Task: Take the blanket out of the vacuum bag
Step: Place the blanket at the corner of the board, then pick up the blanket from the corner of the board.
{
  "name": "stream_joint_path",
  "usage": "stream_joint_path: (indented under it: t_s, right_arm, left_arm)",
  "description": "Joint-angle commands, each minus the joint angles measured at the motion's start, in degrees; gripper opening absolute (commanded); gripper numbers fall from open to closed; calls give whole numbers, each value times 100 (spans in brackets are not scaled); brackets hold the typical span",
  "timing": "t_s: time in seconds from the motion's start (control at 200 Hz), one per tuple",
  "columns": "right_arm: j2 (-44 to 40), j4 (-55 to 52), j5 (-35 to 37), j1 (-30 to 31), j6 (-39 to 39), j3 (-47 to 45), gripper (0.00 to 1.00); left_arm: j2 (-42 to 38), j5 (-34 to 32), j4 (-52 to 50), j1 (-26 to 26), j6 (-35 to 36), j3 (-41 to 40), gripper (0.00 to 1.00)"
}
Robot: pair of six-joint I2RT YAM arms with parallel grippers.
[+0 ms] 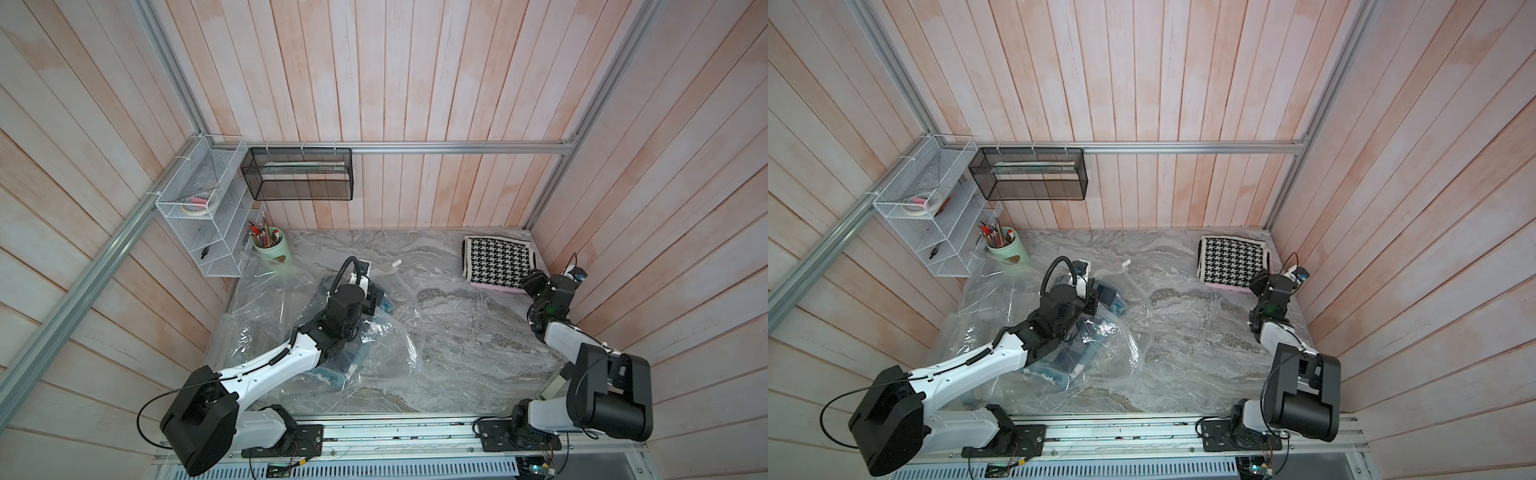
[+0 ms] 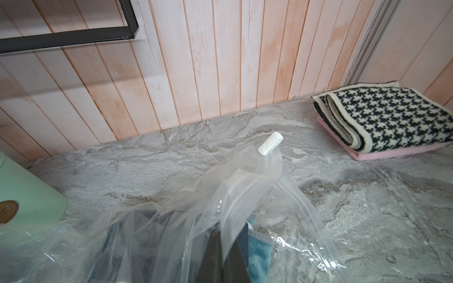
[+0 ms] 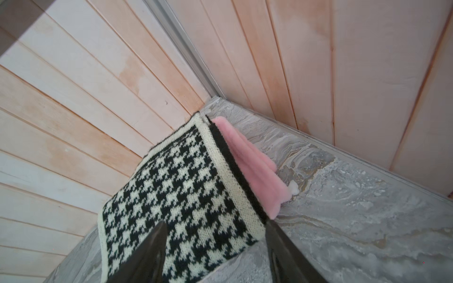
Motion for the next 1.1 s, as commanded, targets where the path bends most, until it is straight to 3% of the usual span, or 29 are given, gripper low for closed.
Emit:
stream_joint_path:
  t_s: [0.0,0.11,0.335,0.62,1.095]
  right_arm:
    - [318,-80,-943,187,189,140,65]
    - [742,785,-1474,404,784,-96,65]
    - [1460,1570,-1617,817,1518,-44,64]
    - [1793,1390,-1299,827,1844,70,64]
    - [2038,1932,-1445,741,2377,-233,64]
  left_arm:
    - [-103,95,207,28,24,-158,0]
    - [-98,123,232,28,21,-173,0]
    - [-307,-1,189,29,50,-281,0]
    - [-419,-77,161,29,70,-377,0]
    - [-393,-46,162,28,31,-405,0]
